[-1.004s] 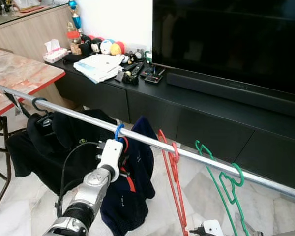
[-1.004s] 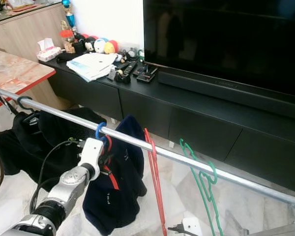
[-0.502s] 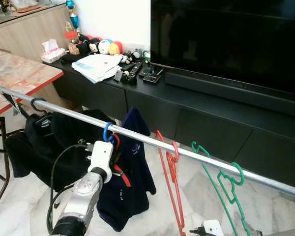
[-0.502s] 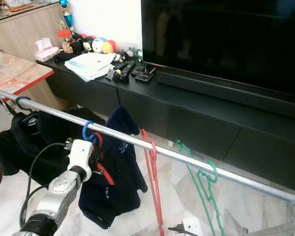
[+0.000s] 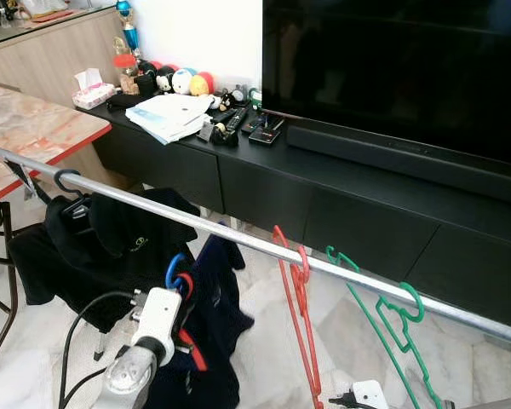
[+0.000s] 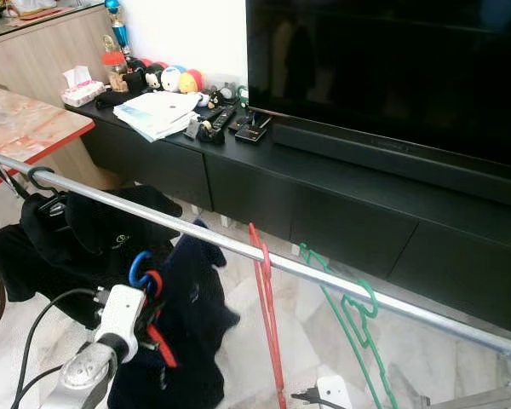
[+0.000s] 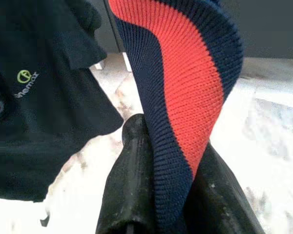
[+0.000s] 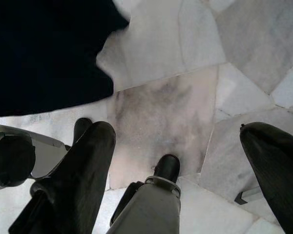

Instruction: Hang hanger

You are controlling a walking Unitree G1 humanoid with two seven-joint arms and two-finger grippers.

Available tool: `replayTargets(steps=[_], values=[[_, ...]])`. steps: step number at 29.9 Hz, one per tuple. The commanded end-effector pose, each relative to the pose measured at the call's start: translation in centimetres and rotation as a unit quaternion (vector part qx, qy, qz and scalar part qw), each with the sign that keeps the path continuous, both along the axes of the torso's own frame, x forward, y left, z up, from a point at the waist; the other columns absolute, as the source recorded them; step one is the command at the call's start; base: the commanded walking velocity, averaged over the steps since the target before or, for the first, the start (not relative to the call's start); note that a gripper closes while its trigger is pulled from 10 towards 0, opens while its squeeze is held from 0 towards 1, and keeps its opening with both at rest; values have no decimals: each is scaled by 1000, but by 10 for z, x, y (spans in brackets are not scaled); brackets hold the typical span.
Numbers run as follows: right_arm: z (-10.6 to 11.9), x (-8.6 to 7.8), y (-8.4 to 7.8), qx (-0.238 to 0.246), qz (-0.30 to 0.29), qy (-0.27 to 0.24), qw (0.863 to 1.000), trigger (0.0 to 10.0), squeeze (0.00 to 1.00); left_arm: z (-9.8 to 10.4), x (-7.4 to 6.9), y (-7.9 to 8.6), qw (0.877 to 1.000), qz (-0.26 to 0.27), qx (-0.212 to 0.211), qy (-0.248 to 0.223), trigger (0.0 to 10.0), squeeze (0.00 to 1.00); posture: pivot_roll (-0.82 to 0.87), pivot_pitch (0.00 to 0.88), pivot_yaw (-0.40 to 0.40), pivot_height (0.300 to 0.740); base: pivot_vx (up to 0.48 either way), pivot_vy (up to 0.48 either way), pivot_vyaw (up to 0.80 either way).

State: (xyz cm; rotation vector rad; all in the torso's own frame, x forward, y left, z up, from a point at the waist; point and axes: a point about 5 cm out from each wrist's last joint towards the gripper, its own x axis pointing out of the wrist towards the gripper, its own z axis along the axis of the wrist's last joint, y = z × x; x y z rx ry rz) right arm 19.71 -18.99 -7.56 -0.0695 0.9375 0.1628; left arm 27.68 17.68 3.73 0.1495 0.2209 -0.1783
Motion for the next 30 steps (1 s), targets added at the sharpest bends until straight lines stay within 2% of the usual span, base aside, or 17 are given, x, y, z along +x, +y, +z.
replayTargets(steps=[1,11,30], values=[[-2,-4,1,1,2,9,1000,10000,0,8,2,5,1000,9,0,-21,10000,0,-31,84,68,740,0,0,0],[-2,-4,1,1,1,10,1000,10000,0,14,7,-10,999,1,-14,-31,10000,0,-31,83,73,740,0,0,0],[-2,-4,2,1,2,11,1000,10000,0,17,7,-14,999,3,-28,-31,10000,0,-30,84,76,740,0,0,0]])
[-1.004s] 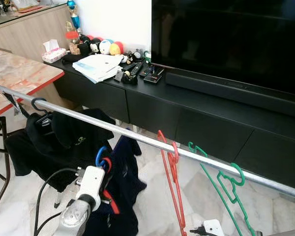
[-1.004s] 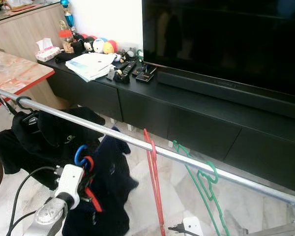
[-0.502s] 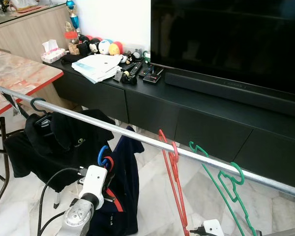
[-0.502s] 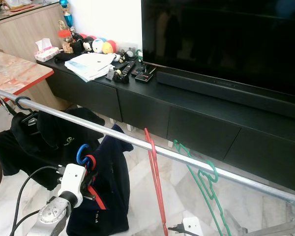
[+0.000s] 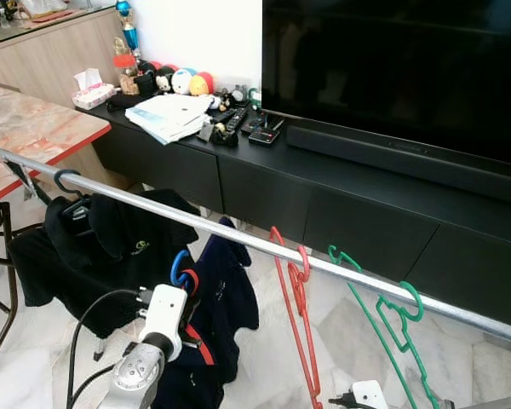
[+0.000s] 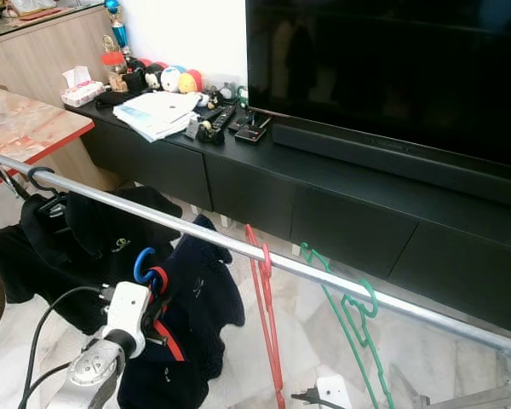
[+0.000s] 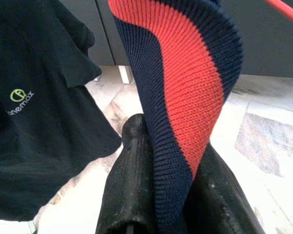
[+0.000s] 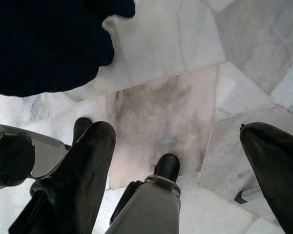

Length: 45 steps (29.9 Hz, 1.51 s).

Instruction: Hang hanger

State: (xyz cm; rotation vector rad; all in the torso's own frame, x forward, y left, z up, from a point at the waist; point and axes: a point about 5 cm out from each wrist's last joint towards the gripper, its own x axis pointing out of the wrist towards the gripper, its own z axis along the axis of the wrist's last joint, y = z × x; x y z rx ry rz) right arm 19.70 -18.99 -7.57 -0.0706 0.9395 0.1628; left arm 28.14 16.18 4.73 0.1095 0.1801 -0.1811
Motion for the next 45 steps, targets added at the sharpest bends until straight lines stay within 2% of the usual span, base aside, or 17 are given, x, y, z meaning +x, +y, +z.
replayTargets(steps=[1,24,28,40,45], values=[[-2,-4,2,2,1,10,1000,10000,0,7,2,1,1000,3,-7,-12,10000,0,-30,84,76,740,0,0,0],[-3,-5,2,2,4,11,1000,10000,0,9,6,-3,1000,0,-15,-11,10000,0,-37,64,80,740,-252,0,0],[-3,-5,3,3,3,11,1000,10000,0,7,7,-3,1000,3,-5,-2,10000,0,-36,62,81,740,0,0,0],[-3,-5,2,3,2,11,1000,10000,0,6,6,-3,1000,9,-15,7,10000,0,-34,74,78,740,0,0,0],[-3,-4,2,5,-5,10,1000,10000,0,5,6,-2,1000,10,-17,10,10000,0,-32,78,77,740,0,418,0]])
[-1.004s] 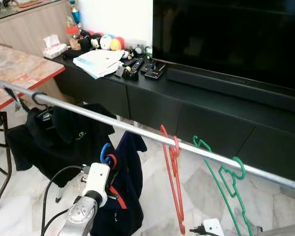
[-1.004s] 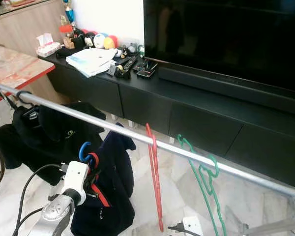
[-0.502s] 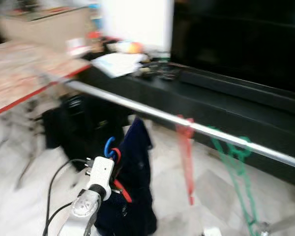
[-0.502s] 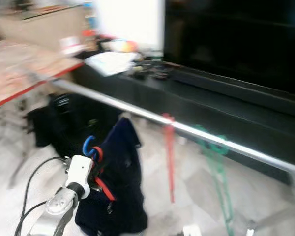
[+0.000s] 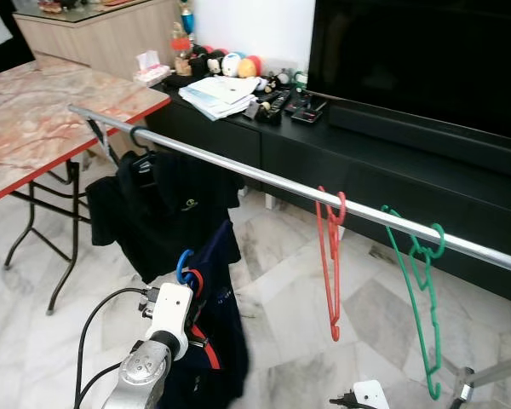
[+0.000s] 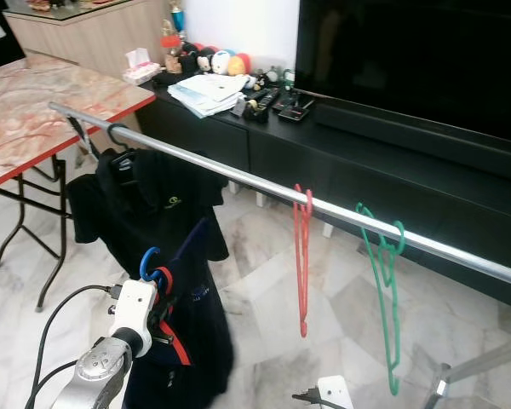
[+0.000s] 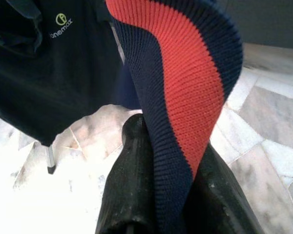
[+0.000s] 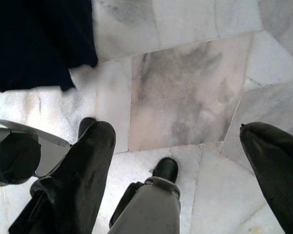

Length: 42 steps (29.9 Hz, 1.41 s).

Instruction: Hang hanger

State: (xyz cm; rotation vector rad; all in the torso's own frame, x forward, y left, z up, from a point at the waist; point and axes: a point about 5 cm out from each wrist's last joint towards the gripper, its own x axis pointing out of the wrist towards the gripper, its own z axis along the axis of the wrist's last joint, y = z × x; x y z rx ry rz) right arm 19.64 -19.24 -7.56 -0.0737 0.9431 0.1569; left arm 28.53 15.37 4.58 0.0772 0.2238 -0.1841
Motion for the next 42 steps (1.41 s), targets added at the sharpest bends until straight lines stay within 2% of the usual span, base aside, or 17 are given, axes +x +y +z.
replayTargets(steps=[1,6,30,42], values=[[-3,-4,4,8,-3,8,1000,10000,0,7,2,6,1000,9,-3,-13,10000,0,-32,78,77,740,0,480,0],[-3,-4,4,10,-5,11,1000,10000,0,7,3,6,1000,9,-3,-13,10000,0,-30,81,78,740,0,480,-98],[-3,-4,5,11,0,15,1000,10000,0,8,2,6,1000,7,-2,-12,10000,0,-29,82,80,740,0,467,-787],[-3,-4,6,12,-1,12,1000,10000,0,9,1,3,1000,-2,-2,-13,10000,0,-28,83,80,740,0,27,0]])
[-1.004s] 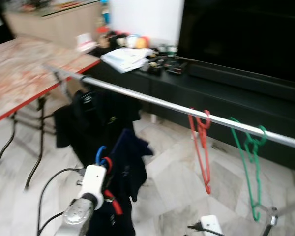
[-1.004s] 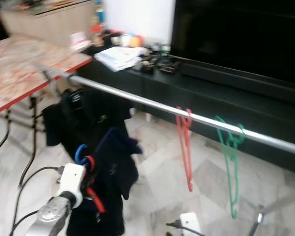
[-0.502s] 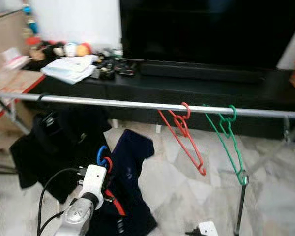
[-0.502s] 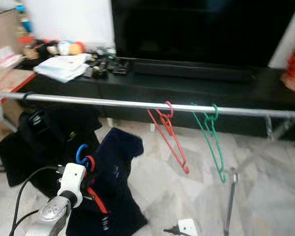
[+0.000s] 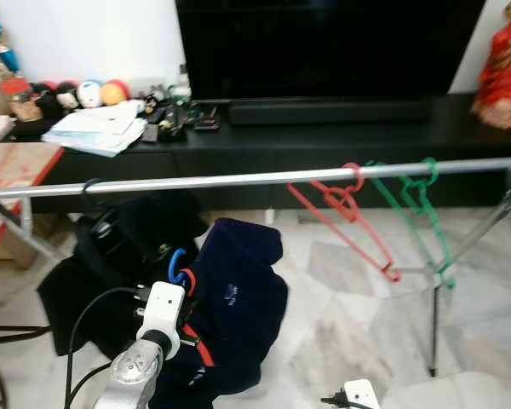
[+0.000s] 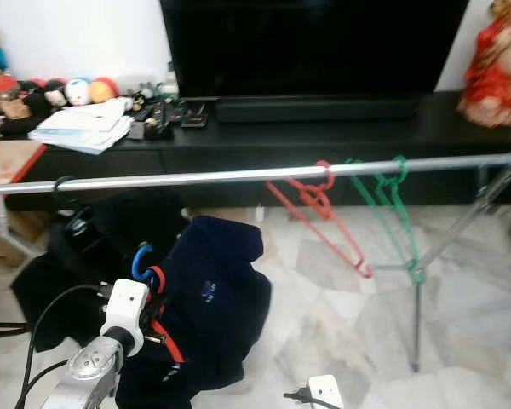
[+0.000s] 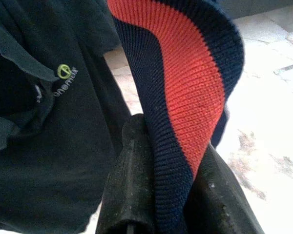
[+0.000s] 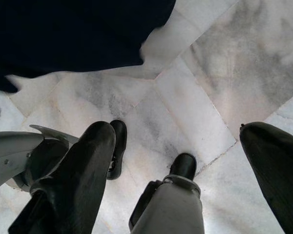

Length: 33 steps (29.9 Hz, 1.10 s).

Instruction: Hang hanger

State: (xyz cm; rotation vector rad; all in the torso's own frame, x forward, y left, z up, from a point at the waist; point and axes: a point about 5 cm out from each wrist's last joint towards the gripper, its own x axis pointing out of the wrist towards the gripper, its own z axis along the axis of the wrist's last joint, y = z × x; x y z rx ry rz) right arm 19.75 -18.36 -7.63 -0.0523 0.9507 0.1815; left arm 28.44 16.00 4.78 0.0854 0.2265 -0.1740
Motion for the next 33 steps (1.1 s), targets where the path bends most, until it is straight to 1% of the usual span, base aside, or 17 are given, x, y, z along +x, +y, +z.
replayTargets(steps=[1,17,20,25,33], values=[[-2,-5,-3,-2,-7,7,1000,10000,0,7,2,-3,1000,-8,-7,-15,10000,0,-28,83,80,740,0,0,0],[-2,-5,-4,-4,-12,7,1000,10000,0,8,1,-4,1000,-14,-13,-19,10000,0,-26,85,80,740,0,0,0],[-3,-5,-4,-5,-12,9,1000,10000,0,8,2,-5,1000,-14,-13,-19,10000,0,-26,83,80,740,-245,0,0],[-3,-6,-4,-1,-15,9,1000,10000,0,9,2,-5,1000,-14,-14,-20,10000,0,-26,81,80,740,-252,0,-771],[-3,-6,-3,-4,-11,6,1000,10000,0,9,2,-5,1000,-15,-14,-21,10000,0,-27,73,82,740,-255,0,0]])
